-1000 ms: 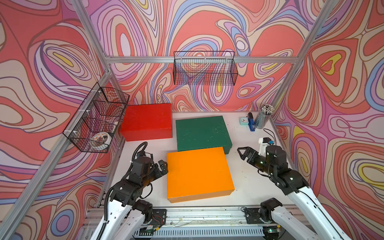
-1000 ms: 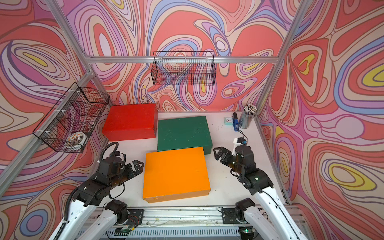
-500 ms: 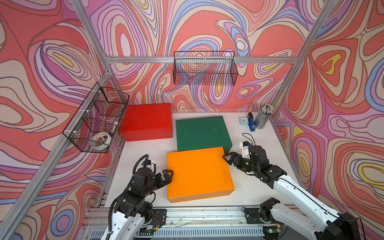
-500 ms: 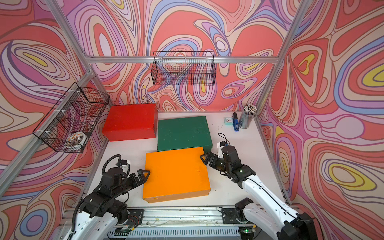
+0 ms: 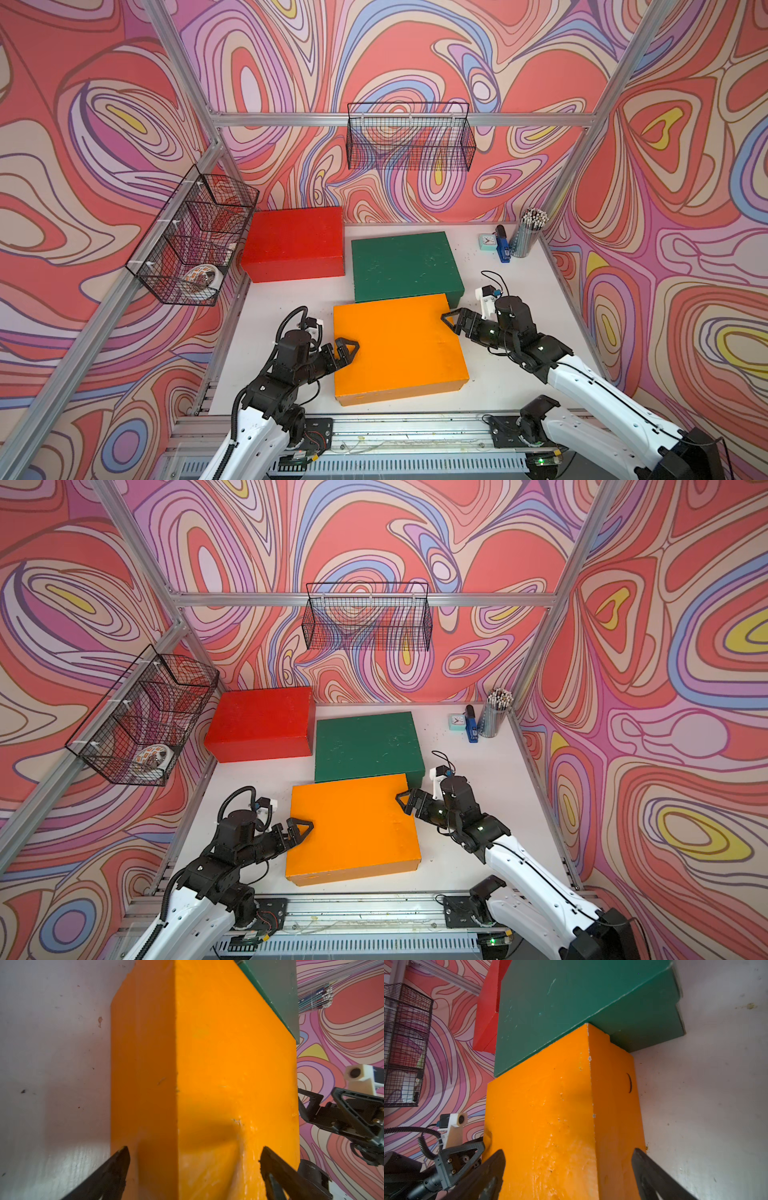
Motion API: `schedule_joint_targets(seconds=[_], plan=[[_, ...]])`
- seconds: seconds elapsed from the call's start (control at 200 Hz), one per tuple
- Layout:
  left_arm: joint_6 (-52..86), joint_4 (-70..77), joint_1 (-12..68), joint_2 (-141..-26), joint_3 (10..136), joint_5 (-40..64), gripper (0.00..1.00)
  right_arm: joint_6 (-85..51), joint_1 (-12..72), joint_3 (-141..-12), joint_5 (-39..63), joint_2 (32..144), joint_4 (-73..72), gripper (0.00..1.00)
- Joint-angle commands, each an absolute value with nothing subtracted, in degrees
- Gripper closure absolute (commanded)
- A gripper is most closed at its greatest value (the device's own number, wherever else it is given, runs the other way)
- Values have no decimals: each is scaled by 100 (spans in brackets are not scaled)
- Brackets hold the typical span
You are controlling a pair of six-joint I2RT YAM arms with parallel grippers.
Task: Stack the shoeboxes
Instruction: Pick up the shoebox from the center of the board.
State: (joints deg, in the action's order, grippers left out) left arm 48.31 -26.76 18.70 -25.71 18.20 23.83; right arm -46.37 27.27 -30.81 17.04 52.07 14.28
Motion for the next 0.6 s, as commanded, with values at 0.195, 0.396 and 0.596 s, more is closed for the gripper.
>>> schedule_joint_targets(seconds=[0.195,0.396,0.596], plan=[[4896,-2319,1852,-2918,1737,2548,2,-4805,3442,-3256,1043,6159,1170,5],[5087,-1800,1852,-3262,1504,2707,3,-5040,3760,-3270,913,6743,660,7],[5152,-1672,1858,-3317,1532,2848,4,-5155,3994,-3272,679,6689,608,7]])
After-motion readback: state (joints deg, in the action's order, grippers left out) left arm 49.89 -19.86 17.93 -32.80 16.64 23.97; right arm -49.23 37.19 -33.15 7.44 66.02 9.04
